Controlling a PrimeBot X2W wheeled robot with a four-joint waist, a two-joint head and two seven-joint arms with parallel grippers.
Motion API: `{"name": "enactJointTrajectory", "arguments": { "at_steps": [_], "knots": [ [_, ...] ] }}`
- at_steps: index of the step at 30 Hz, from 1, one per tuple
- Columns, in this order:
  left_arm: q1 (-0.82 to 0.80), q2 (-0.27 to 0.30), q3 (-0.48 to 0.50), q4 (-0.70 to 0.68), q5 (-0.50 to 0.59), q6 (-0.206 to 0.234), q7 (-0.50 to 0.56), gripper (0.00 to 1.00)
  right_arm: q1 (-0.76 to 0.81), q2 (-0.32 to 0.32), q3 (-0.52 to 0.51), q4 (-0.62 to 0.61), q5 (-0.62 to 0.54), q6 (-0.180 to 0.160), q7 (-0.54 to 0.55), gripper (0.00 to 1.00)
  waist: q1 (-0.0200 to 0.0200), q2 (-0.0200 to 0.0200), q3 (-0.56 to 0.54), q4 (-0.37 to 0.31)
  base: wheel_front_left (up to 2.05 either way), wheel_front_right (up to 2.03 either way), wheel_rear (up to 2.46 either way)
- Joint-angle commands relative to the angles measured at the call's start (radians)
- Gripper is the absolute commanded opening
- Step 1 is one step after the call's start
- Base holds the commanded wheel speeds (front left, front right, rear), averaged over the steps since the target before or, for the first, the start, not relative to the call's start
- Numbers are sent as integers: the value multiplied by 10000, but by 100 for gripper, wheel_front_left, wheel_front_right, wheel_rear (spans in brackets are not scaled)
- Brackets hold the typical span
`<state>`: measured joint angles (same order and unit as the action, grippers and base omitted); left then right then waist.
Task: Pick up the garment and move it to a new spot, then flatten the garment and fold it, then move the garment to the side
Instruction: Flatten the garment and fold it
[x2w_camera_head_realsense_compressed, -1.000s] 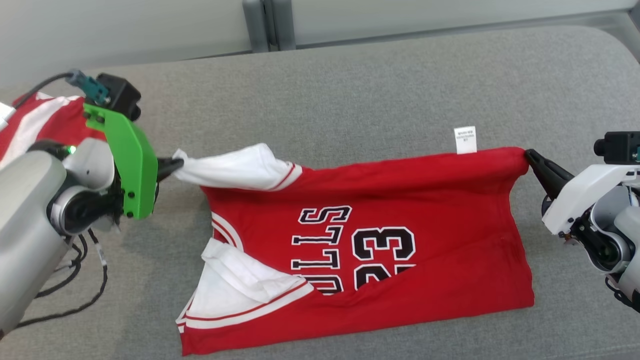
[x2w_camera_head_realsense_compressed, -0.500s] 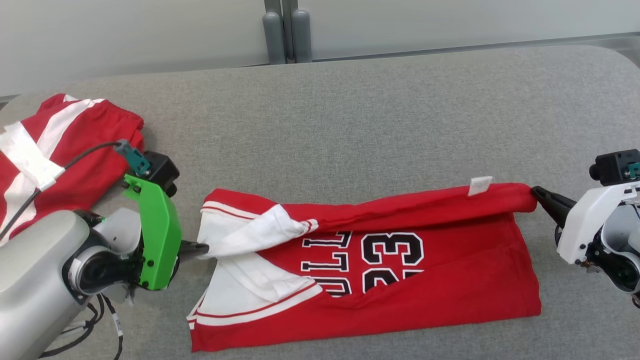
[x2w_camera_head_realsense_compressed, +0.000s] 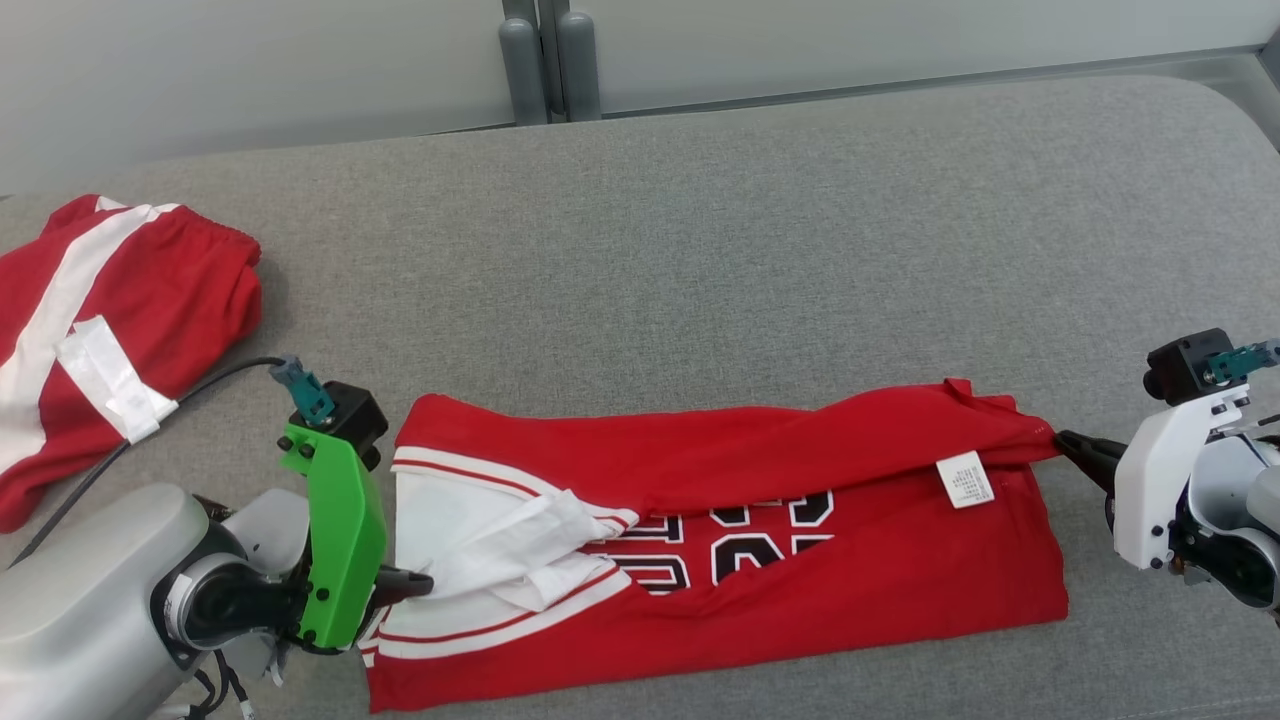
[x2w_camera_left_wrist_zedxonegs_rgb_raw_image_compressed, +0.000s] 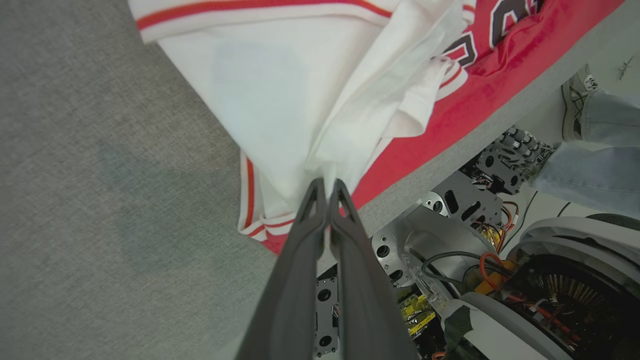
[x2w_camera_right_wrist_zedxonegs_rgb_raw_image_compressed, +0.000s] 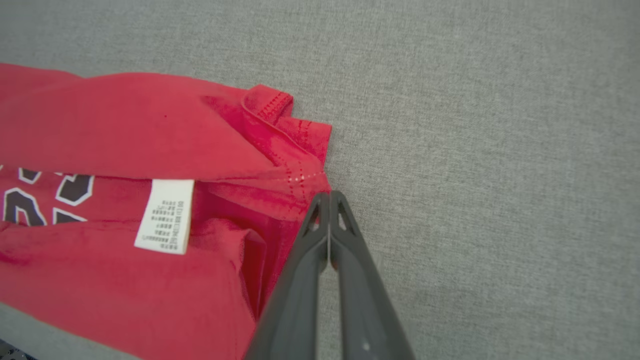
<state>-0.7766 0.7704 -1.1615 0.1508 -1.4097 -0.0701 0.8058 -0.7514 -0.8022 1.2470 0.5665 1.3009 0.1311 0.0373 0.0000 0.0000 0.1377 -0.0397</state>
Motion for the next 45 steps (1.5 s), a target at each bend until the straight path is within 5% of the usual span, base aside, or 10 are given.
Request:
{"name": "enactJointTrajectory", "arguments": {
  "at_steps": [1,13,14,15,16,26,32,37,40,45],
  "knots": [
    [184,56,5,-32,-85,61,28,0,-80,-34,63,53,85,-7,95,0,0,0,-23,-10,0,0,0],
    [731,116,-153,115,-382,252,63,0,387,28,257,459,884,-10,1054,0,0,0,-361,-27,0,0,0],
    [774,98,-163,156,-410,265,49,15,441,60,259,501,976,-10,1163,0,0,0,-390,-30,0,0,0],
    [835,80,-183,199,-437,292,47,45,508,75,272,511,1041,-10,1306,73,0,0,-419,-33,0,0,0],
    [882,65,-199,238,-450,275,35,94,549,73,283,505,1096,-10,1413,100,0,0,-443,-37,0,0,0],
    [840,8,-157,553,52,160,-484,100,634,-121,256,-131,1698,-8,1651,100,0,0,-684,-46,0,0,0],
    [286,297,207,369,1338,121,-2008,100,419,-443,-481,-536,2059,-5,221,100,0,0,-1010,-25,0,0,0],
    [477,421,1053,160,2689,849,-5071,100,613,-741,-1633,-923,1973,-8,-2563,100,0,0,-1293,60,0,0,0],
    [747,498,1480,-15,3234,1562,-6591,100,898,-700,-2543,-1039,1728,-7,-3004,100,0,0,-1383,113,0,0,0],
    [1642,477,2304,-466,3537,2987,-9023,100,2026,70,-5749,-1144,206,-7,-3014,100,0,0,-1499,192,0,0,0]
  ]
}}
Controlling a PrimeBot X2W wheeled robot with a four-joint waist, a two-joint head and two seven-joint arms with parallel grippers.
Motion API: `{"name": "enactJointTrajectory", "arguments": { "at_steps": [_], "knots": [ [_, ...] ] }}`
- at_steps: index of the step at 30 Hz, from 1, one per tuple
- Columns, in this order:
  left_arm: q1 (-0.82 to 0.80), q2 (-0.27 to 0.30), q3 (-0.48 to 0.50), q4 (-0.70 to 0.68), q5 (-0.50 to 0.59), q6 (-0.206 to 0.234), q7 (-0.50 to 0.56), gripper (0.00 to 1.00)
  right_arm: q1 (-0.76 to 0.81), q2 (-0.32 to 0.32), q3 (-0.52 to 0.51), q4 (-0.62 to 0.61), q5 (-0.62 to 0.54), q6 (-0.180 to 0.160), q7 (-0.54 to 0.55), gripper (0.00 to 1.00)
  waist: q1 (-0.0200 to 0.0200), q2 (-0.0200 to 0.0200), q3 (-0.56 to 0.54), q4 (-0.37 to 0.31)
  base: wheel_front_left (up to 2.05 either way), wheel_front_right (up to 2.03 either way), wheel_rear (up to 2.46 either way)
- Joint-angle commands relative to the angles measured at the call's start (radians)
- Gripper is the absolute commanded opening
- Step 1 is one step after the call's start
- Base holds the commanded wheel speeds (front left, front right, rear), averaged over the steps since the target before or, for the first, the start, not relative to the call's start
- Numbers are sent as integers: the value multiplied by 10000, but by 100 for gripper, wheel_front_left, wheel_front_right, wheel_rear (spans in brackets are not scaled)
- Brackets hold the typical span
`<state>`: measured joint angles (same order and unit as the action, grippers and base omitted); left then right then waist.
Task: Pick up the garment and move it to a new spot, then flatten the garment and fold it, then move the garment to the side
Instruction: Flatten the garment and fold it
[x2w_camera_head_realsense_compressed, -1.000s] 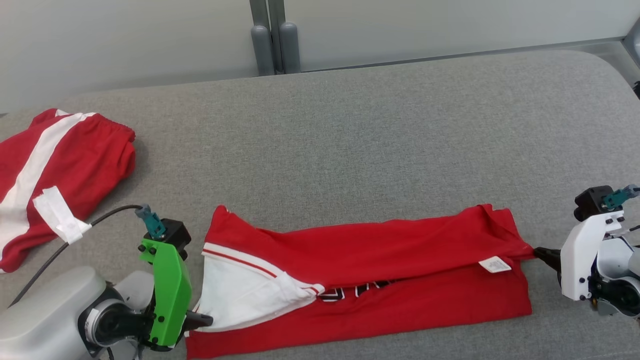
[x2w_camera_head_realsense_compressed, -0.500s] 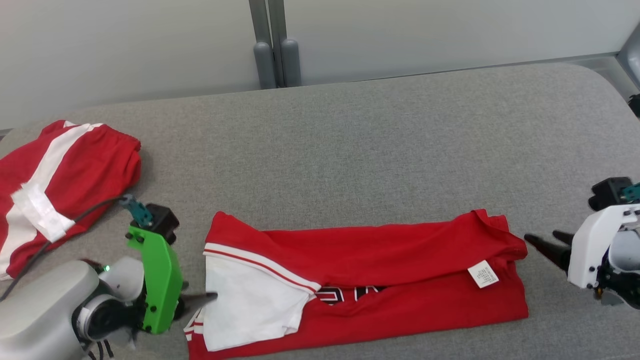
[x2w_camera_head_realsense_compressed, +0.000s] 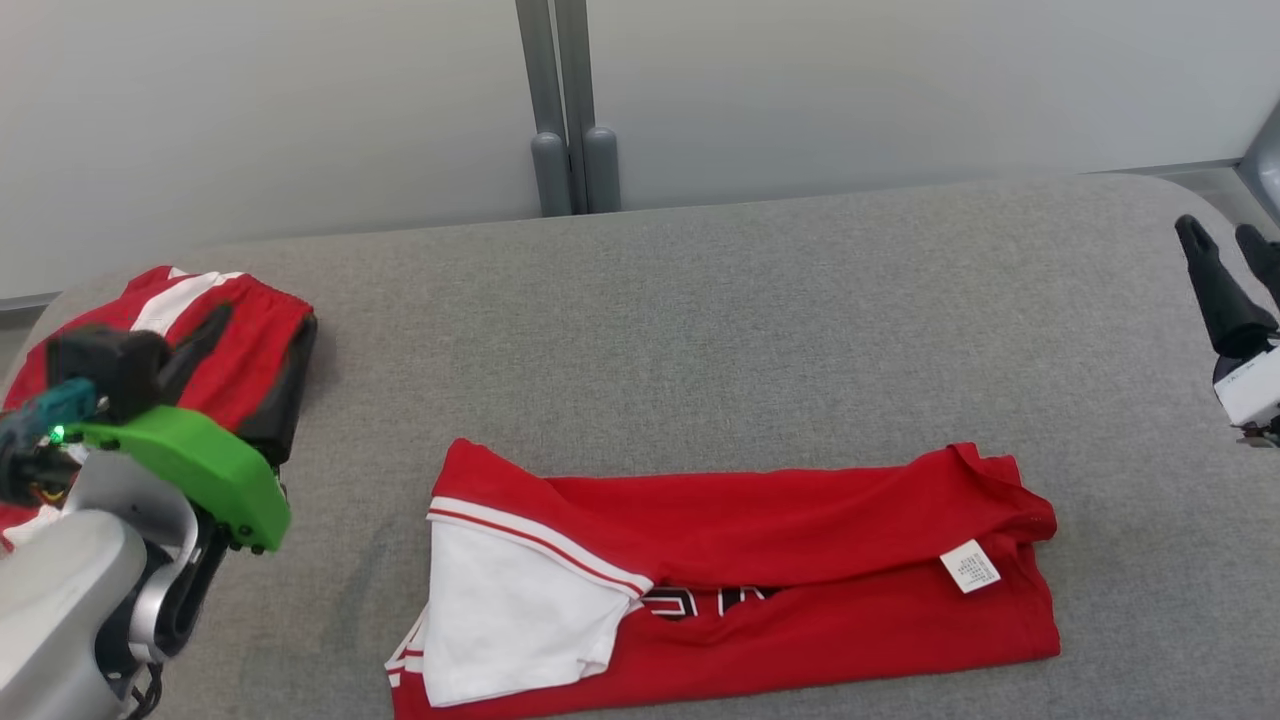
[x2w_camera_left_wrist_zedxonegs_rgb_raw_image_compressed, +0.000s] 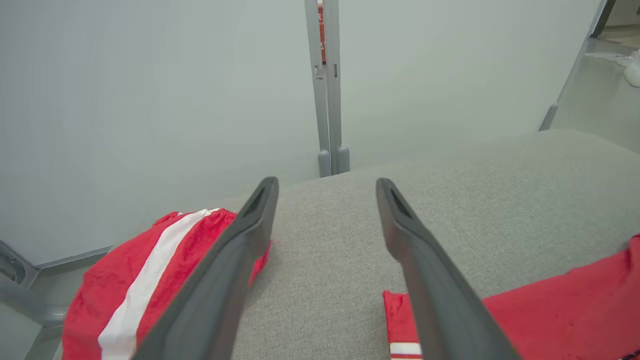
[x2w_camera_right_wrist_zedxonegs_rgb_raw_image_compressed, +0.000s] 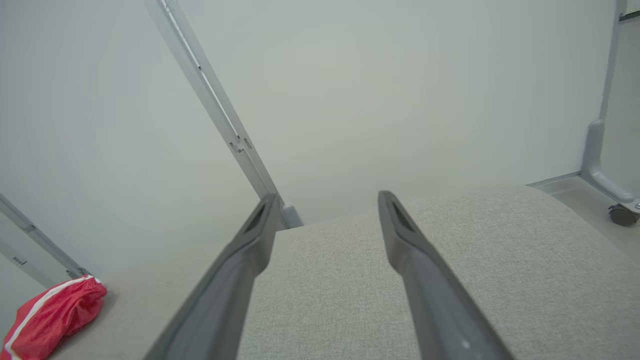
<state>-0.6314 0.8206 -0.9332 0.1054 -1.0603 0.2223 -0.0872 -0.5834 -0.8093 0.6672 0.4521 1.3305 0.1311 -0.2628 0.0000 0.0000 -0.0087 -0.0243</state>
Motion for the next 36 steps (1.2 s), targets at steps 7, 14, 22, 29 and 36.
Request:
{"name": "enactJointTrajectory", "arguments": {
  "at_steps": [7,14,22,29,36],
  "knots": [
    [2135,-434,1381,-553,436,1279,-1779,100,3464,2436,-4537,-1298,-3279,-5,-18,100,0,0,-145,293,0,0,0],
    [4679,-2175,4249,-1295,2251,1276,-1779,100,5832,4049,-6221,-2506,-5398,-5,-20,100,0,0,-183,420,0,0,0],
    [6768,-4161,6084,-1521,4366,220,-1781,100,6392,4369,-5996,-2303,-6104,-5,-13,100,0,0,-124,248,0,0,0],
    [6791,-4896,6635,-1058,5081,-709,-1780,100,5990,4270,-5753,-1456,-6049,-5,1027,100,0,0,-82,325,0,0,0],
    [6414,-5241,6549,-546,5485,-1257,-1781,100,4864,4687,-5591,221,-5821,-4,2909,100,0,0,24,544,0,0,0]
  ]
}}
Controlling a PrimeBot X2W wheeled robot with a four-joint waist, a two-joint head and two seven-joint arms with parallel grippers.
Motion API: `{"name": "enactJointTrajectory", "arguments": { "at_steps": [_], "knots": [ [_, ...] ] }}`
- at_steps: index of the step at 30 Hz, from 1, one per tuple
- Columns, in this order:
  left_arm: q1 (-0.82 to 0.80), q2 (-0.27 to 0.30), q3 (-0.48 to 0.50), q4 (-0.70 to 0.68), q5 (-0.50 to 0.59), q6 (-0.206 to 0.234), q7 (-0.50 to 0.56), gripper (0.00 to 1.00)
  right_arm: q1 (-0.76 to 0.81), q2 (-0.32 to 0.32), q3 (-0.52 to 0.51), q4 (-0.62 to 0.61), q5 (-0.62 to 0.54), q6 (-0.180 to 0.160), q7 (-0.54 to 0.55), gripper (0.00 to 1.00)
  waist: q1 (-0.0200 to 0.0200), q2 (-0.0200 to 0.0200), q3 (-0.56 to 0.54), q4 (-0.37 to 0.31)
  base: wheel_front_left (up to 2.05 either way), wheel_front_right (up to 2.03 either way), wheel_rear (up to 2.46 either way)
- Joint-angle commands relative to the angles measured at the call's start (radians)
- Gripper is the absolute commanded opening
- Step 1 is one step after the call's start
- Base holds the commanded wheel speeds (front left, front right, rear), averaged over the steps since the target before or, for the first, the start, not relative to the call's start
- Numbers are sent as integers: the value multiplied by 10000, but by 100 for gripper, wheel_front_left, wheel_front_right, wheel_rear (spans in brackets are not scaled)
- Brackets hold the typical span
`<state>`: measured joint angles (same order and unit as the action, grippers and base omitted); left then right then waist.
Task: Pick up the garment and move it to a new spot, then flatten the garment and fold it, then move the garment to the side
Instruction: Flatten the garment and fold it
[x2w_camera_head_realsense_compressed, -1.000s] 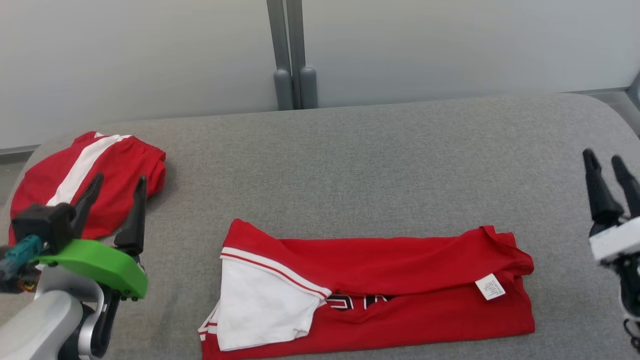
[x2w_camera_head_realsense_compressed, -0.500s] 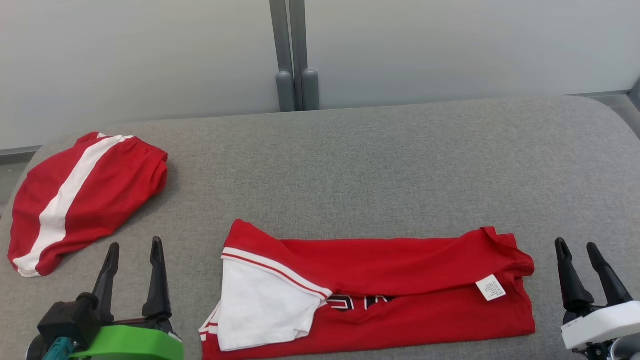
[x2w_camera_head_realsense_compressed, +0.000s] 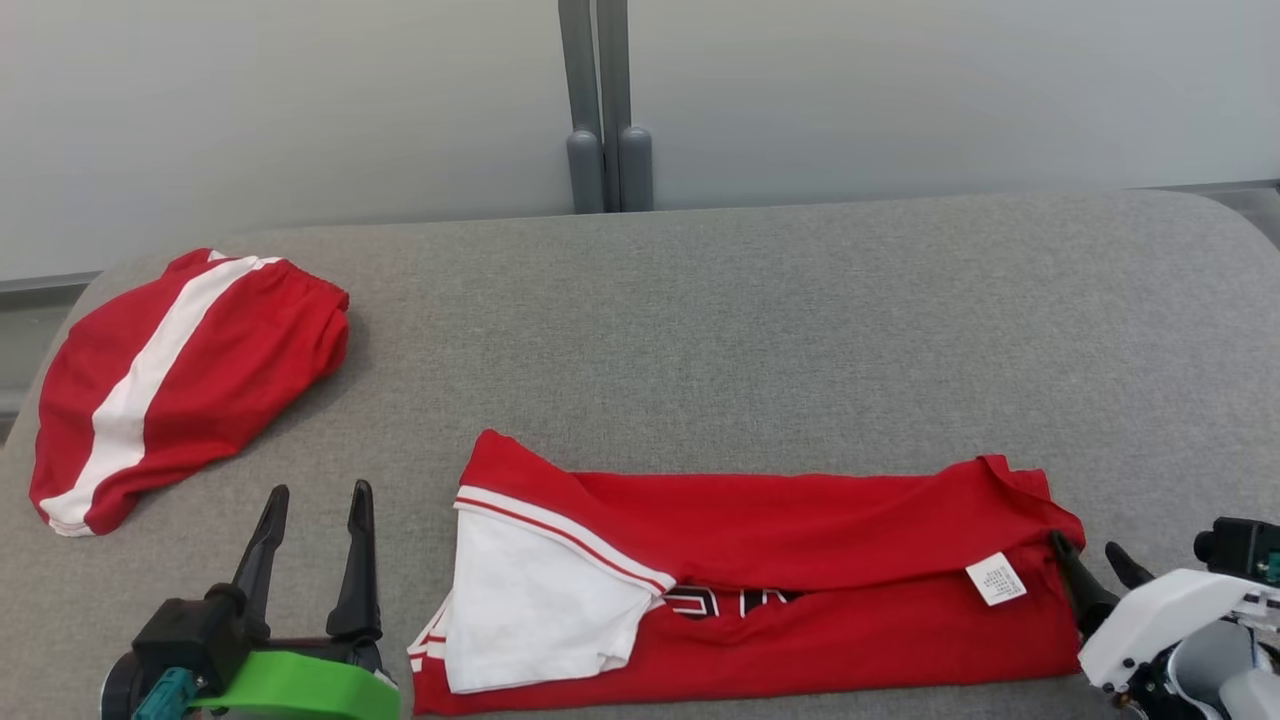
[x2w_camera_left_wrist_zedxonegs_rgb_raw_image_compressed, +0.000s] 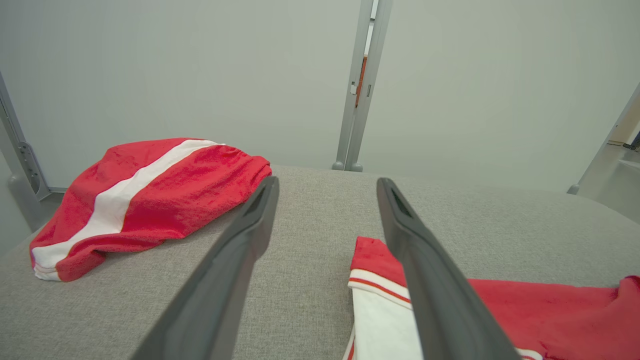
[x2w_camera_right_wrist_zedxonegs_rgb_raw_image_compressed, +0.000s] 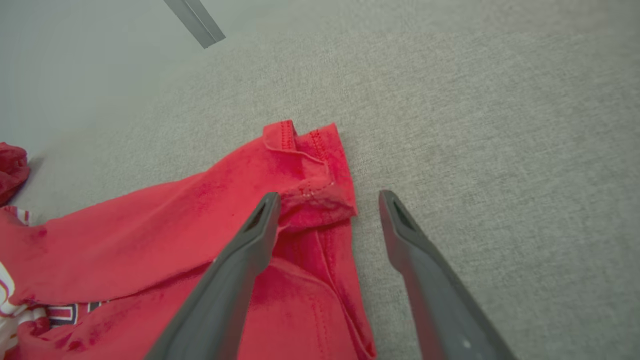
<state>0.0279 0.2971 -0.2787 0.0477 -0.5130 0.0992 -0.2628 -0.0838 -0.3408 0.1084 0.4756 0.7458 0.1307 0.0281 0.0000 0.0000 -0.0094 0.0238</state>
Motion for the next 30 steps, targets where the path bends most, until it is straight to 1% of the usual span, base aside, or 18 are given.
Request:
{"name": "enactJointTrajectory", "arguments": {
  "at_steps": [1,7,13,15,19,20,21,22,25,27,30],
  "knots": [
    [-211,-47,-23,118,63,-80,-26,100,-349,66,7,214,15,0,158,100,0,0,47,118,0,0,0],
    [-347,-124,-151,525,217,-263,-26,100,-1021,462,-190,1437,215,-2,834,100,0,0,80,471,0,0,0],
    [-411,-157,-209,758,227,-335,-26,100,-1108,724,-494,2776,49,-8,1594,100,0,0,97,762,0,0,0],
    [-424,-172,-217,785,229,-356,-26,100,-1123,824,-598,3053,-10,-9,1719,100,0,0,97,807,0,0,0],
    [-373,-202,-241,881,226,-377,-25,100,-1077,1145,-452,3240,154,-6,2278,100,0,0,47,826,0,0,0],
    [-367,-214,-253,902,234,-380,-25,100,-1045,1208,-415,3247,241,-2,2434,95,0,0,36,821,0,0,0],
    [-371,-221,-259,910,241,-379,-25,100,-1029,1244,-385,3231,297,0,2547,50,0,0,27,814,0,0,0],
    [-380,-229,-265,914,245,-380,-25,100,-1023,1285,-380,3161,395,1,2612,0,0,0,19,800,0,0,0],
    [-374,-236,-250,923,250,-370,-27,100,-1010,1301,-455,2921,730,0,2784,0,0,0,-19,746,0,0,0],
    [-337,-228,-198,919,237,-351,-25,100,-1048,1076,-464,2654,925,-3,3059,0,0,0,-61,665,0,0,0],
    [-311,-221,-147,882,237,-324,-25,100,-1277,841,-584,2223,1093,-5,3147,0,0,0,-88,570,0,0,0]
  ]
}}
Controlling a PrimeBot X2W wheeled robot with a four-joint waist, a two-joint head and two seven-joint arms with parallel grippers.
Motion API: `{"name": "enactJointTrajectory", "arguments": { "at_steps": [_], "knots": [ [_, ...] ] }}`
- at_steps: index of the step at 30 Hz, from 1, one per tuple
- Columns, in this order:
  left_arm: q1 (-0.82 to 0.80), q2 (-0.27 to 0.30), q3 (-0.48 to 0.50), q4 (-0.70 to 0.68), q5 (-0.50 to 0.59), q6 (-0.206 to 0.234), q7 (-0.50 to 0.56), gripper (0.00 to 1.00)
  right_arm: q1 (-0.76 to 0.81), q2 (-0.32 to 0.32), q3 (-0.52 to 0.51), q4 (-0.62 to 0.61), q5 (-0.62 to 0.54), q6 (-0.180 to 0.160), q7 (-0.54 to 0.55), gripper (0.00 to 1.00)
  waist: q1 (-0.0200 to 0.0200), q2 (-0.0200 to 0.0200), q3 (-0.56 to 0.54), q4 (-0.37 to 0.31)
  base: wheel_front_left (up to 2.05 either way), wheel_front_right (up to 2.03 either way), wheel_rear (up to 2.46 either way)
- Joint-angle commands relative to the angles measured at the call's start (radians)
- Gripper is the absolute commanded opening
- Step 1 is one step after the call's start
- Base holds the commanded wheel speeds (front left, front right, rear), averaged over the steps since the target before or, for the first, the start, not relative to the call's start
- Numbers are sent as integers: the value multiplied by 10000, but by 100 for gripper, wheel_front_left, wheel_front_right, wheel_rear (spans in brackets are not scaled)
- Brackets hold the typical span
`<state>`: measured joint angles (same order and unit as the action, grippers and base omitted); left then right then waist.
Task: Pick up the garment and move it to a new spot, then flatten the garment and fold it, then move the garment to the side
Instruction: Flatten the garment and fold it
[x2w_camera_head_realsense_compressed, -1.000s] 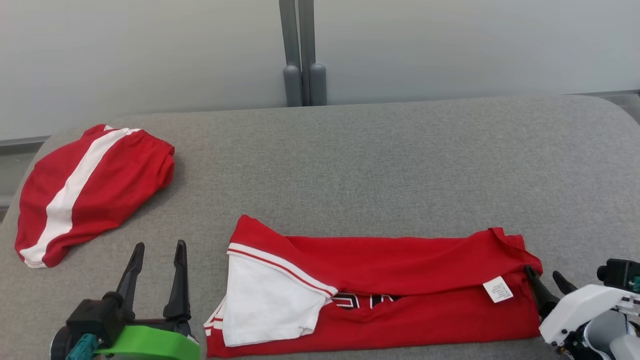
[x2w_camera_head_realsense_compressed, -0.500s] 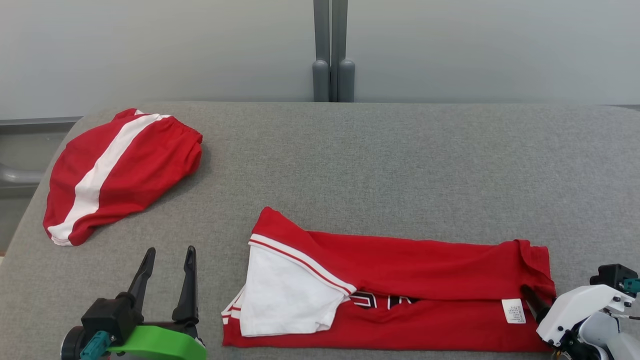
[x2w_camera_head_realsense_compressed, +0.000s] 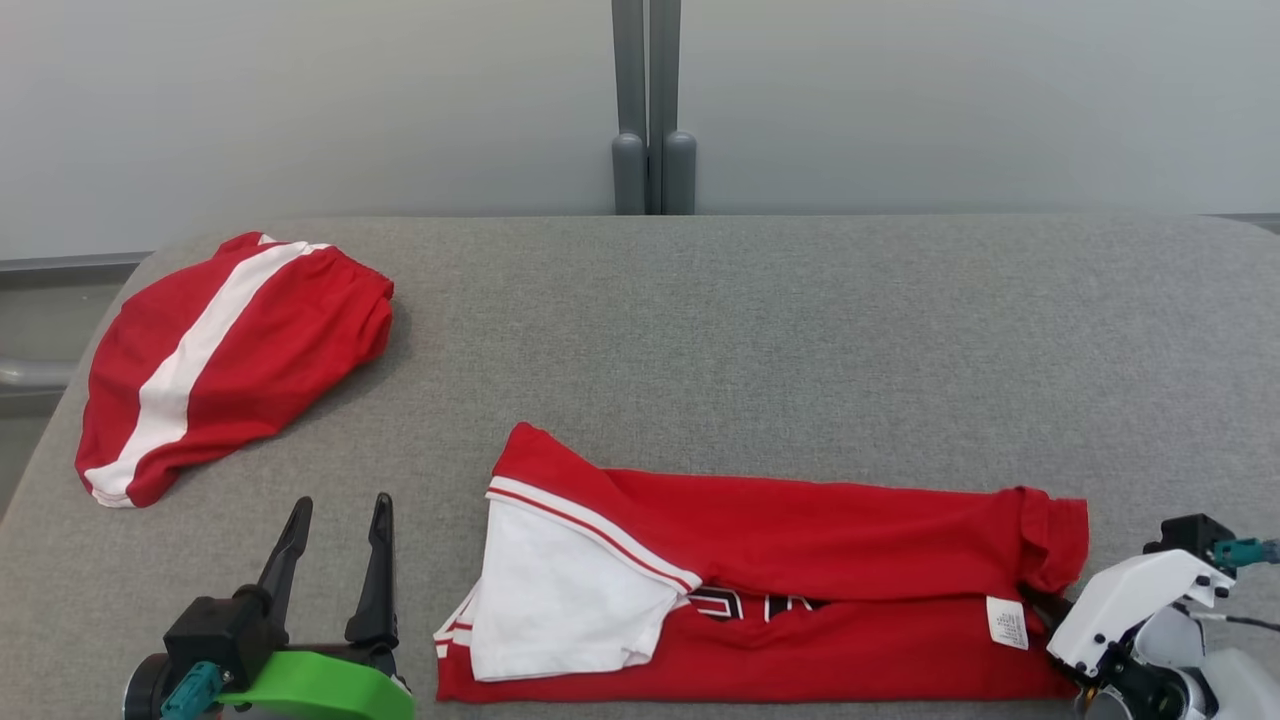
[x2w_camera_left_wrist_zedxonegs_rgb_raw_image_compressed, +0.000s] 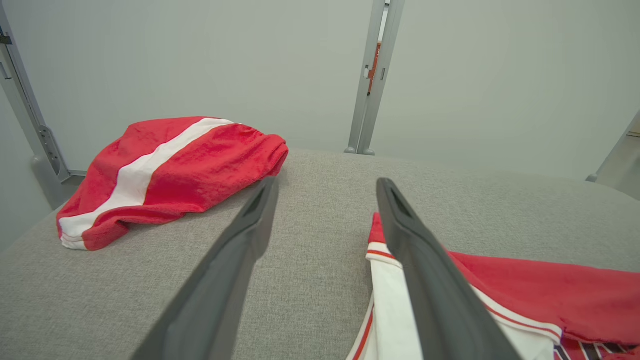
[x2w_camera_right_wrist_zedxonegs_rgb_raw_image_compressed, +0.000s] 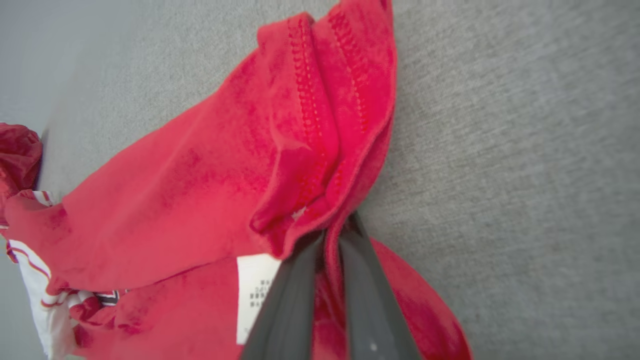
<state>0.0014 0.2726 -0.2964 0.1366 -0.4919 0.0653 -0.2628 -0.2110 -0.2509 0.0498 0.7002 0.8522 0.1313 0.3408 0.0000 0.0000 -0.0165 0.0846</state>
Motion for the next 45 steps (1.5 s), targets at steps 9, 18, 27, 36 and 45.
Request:
{"name": "enactJointTrajectory", "arguments": {
  "at_steps": [9,18,27,36,45],
  "knots": [
    [29,-86,83,-89,95,0,-25,100,-389,-1183,-912,-1053,-184,-12,419,0,0,0,-33,-308,0,0,0],
    [49,-216,69,10,124,-66,-25,100,-34,-917,-1552,-3275,-440,-7,1726,0,0,0,-111,-229,0,0,0],
    [-60,-291,1,179,167,-141,-25,100,691,1150,-1079,-6372,-386,-6,2697,0,0,0,-107,642,0,0,0],
    [-356,-361,-220,480,212,-304,10,100,448,1977,187,-5336,459,-4,2474,0,0,0,33,1659,0,0,0],
    [-752,-535,-459,763,261,-430,3,100,-1025,1976,1865,-2696,1348,-4,1428,0,0,0,425,2305,0,0,0]
  ]
}}
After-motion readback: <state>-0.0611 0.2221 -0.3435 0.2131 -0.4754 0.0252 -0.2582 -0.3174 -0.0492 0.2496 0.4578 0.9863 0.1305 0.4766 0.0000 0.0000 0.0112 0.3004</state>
